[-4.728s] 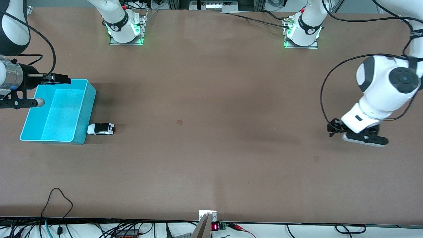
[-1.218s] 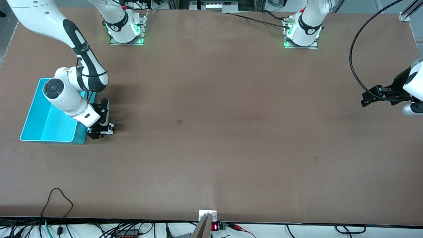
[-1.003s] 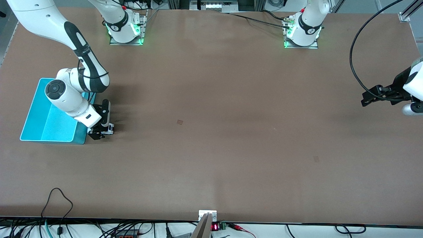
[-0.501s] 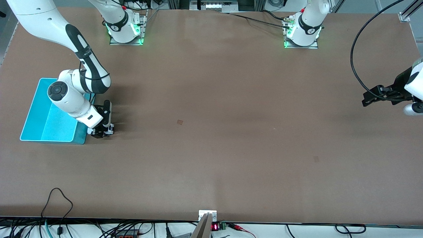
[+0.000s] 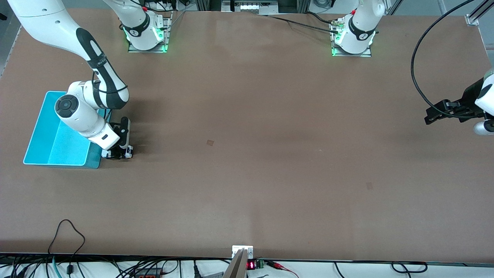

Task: Wind and store white jeep toy
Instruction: 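Grasp the white jeep with the right gripper and lift it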

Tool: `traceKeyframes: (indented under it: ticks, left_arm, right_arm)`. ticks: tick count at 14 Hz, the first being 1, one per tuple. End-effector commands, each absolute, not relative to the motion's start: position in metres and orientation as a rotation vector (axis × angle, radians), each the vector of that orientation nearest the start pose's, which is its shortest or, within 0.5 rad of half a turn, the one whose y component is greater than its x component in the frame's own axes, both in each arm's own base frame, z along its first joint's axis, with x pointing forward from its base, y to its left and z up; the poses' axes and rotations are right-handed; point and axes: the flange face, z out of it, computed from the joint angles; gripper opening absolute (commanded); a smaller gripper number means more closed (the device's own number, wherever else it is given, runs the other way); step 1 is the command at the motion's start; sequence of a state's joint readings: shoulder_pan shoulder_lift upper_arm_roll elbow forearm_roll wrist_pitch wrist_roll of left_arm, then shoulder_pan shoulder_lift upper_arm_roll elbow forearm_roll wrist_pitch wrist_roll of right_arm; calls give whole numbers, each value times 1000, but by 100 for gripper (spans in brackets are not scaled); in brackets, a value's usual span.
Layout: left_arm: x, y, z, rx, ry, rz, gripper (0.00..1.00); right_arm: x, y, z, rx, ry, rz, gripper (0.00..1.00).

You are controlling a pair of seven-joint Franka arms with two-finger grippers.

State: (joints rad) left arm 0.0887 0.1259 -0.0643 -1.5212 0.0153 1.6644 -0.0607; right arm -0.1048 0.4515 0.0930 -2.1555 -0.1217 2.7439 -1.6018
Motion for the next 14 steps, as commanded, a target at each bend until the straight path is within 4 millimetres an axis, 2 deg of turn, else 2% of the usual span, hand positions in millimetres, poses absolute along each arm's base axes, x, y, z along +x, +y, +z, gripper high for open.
traceKeyframes:
  ticks: [1,4,6,9,11,12,14]
  left_arm:
    - [594,19,588,-3150,-146,-27,100]
    - [595,15,589,-3148,-134,-32,100]
    - [596,14,589,-3141,-130,-41,100]
    - [606,11,586,-3137,-117,-116,100]
    - [623,6,573,-3139,-103,-198,100]
    - [628,-2,573,-3139,-82,-225,100]
    - [620,-14,575,-3143,-58,-177,100]
  right_arm:
    - [586,-1,229,2112,2134,177,0]
    - [588,11,265,2302,1921,201,0]
    - [587,10,286,2426,1754,218,0]
    - [586,21,313,2507,1636,235,0]
    - [586,19,335,2547,1573,222,0]
    - [587,19,345,2568,1545,212,0]
    - [584,10,368,2621,1453,200,0]
